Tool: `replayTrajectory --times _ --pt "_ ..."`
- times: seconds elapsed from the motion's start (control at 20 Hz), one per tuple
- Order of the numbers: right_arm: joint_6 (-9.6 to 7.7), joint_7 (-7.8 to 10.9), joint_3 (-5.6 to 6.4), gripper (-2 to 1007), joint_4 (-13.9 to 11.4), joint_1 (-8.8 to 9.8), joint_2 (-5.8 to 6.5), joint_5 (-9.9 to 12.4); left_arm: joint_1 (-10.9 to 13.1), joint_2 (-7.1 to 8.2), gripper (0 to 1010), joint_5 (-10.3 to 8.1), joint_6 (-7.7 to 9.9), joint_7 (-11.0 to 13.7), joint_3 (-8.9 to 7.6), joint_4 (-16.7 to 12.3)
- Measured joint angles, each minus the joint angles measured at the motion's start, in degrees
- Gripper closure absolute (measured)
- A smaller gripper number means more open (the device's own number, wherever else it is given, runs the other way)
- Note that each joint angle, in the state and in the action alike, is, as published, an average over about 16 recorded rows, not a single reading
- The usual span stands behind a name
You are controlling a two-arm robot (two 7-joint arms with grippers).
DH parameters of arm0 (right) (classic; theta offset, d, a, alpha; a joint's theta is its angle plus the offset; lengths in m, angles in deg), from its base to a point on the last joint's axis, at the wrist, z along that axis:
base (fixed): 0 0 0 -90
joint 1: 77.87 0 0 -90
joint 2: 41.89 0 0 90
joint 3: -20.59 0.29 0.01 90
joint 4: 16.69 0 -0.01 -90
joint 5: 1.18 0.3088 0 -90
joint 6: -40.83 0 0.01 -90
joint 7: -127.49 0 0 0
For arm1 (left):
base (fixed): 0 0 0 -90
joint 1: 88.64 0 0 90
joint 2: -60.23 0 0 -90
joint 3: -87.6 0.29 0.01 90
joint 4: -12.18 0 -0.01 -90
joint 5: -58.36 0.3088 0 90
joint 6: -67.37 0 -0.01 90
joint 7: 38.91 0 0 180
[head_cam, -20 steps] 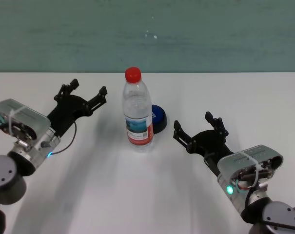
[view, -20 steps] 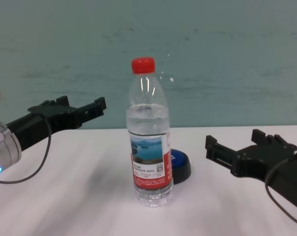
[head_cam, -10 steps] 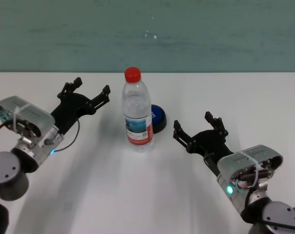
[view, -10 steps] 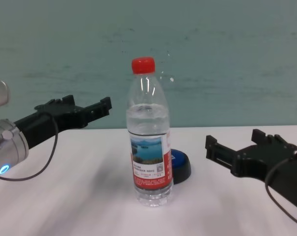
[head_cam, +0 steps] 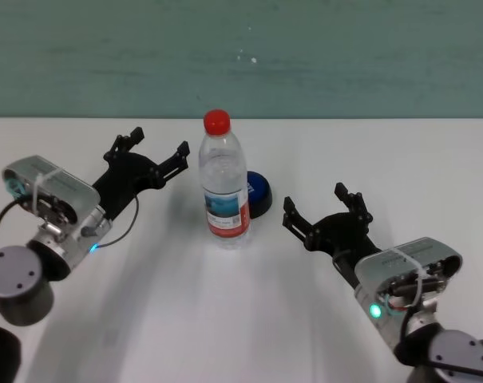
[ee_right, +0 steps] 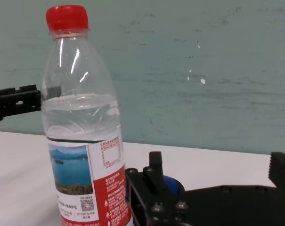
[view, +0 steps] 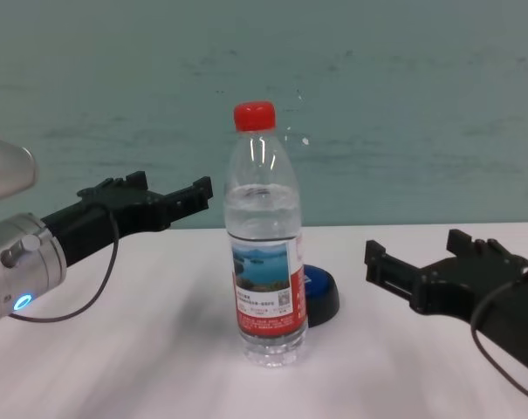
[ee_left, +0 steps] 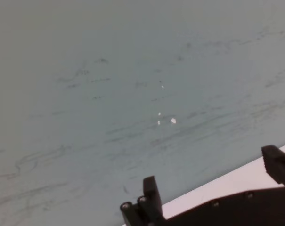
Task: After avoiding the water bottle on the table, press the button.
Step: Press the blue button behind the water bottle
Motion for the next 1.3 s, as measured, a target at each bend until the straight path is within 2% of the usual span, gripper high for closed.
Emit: replayTrajectory --times 0.75,1.3 --pt "0.0 0.0 0.0 1 0.0 0.0 0.0 0.0 -0.74 -0.43 0 0.49 -0.26 0.06 0.75 1.28" --pt "0.0 0.0 0.0 1 0.0 0.0 0.0 0.0 -1.58 -0.49 0 1.7 -0.5 0.01 1.51 2.92"
